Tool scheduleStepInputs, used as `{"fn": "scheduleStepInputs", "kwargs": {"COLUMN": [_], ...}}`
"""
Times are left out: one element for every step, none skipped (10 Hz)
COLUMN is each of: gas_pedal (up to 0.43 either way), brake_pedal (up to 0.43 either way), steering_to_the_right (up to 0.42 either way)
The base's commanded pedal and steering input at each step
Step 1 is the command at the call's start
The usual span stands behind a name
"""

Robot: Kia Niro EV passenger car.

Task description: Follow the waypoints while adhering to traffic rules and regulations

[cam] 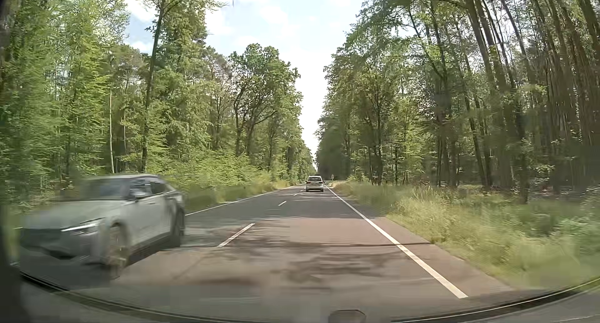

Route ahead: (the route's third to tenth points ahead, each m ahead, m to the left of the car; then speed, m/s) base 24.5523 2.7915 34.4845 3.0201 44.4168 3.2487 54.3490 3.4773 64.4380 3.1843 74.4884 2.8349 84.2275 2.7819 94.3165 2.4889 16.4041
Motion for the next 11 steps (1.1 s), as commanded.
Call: {"fn": "scheduleStepInputs", "kwargs": {"gas_pedal": [0.067,0.067,0.067,0.067,0.067,0.067,0.067,0.067,0.067,0.067,0.067], "brake_pedal": [0.037,0.037,0.037,0.037,0.03,0.037,0.037,0.037,0.03,0.037,0.037], "steering_to_the_right": [0.0,-0.001,-0.004,-0.004,-0.004,-0.004,-0.003,-0.003,-0.004,-0.004,-0.003]}}
